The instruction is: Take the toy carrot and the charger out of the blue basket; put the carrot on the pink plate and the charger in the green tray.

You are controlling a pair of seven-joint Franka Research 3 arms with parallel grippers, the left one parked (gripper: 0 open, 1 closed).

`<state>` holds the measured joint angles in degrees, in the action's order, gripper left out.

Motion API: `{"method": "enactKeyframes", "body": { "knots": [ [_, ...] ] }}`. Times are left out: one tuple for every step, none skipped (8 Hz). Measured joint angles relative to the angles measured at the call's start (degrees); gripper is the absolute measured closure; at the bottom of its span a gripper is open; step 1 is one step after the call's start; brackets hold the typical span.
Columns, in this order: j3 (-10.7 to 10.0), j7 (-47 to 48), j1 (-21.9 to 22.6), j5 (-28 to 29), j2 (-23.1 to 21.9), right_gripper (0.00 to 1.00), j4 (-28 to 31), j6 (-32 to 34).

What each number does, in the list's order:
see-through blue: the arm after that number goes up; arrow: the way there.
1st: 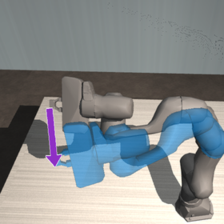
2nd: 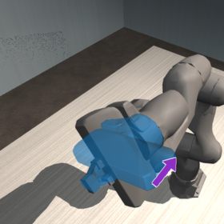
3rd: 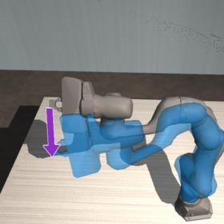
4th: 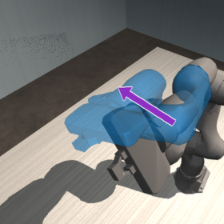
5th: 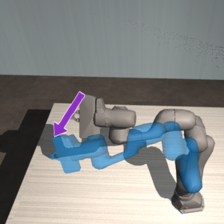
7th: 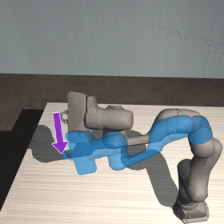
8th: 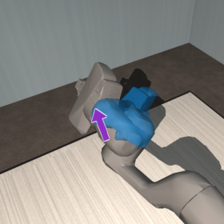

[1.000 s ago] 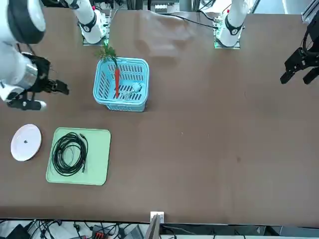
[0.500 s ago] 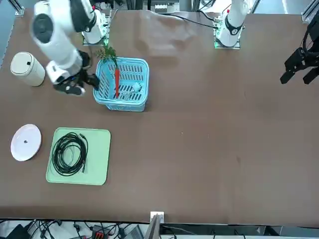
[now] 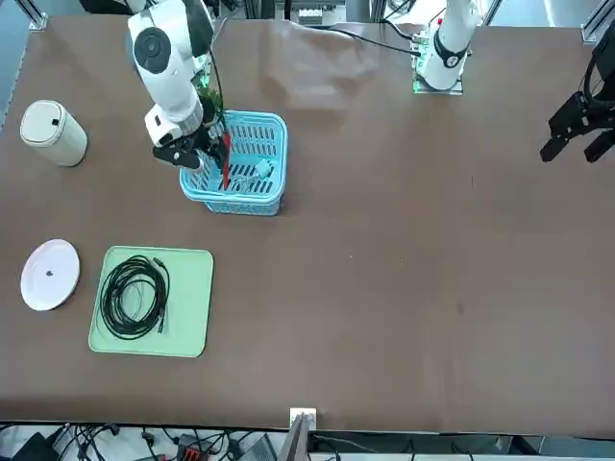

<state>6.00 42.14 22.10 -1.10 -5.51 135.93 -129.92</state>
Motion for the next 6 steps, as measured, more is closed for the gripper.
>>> {"method": "enactKeyframes", "body": {
  "knots": [
    [0.0, 0.8, 0.3, 0.0, 0.0, 0.00, 1.9, -1.4],
    [0.0, 1.9, 0.9, 0.0, 0.0, 0.00, 3.6, -2.3],
    [0.0, 3.2, 1.8, 0.0, 0.0, 0.00, 4.8, -3.0],
    [0.0, 4.3, 2.6, 0.0, 0.0, 0.00, 5.8, -4.1],
    [0.0, 4.9, 3.2, 0.0, 0.1, 0.00, 6.8, -5.0],
    [0.0, 5.3, 3.9, 0.0, 0.4, 0.00, 7.5, -5.5]
  ]
}}
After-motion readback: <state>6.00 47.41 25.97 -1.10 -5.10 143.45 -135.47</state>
